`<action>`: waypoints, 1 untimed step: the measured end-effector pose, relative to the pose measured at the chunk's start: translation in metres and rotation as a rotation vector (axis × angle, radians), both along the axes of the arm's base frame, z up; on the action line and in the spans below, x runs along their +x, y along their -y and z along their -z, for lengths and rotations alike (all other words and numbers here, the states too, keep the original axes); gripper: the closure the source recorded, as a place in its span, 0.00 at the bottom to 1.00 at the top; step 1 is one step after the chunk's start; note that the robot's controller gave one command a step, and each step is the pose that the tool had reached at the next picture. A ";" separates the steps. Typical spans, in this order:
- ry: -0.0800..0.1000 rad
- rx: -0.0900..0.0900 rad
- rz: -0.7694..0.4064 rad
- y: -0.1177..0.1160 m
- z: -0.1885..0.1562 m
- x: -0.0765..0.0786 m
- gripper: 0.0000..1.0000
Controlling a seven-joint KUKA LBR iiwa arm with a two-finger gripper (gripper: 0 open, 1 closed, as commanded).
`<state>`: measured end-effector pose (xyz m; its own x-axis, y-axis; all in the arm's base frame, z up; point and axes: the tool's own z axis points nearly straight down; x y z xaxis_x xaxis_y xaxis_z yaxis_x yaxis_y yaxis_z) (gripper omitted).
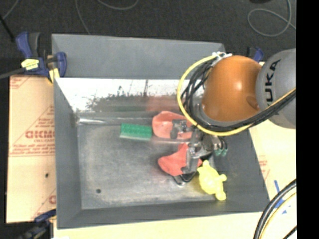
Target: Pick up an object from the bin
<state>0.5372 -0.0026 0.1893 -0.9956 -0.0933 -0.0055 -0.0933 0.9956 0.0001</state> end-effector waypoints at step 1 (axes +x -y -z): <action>0.000 0.001 0.151 0.003 0.006 -0.026 0.00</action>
Offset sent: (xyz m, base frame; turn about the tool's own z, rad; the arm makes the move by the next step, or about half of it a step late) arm -0.0031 -0.0477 -0.0364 -0.0260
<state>0.5109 -0.0053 0.1837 -0.9984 0.0571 -0.0053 0.0571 0.9984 0.0016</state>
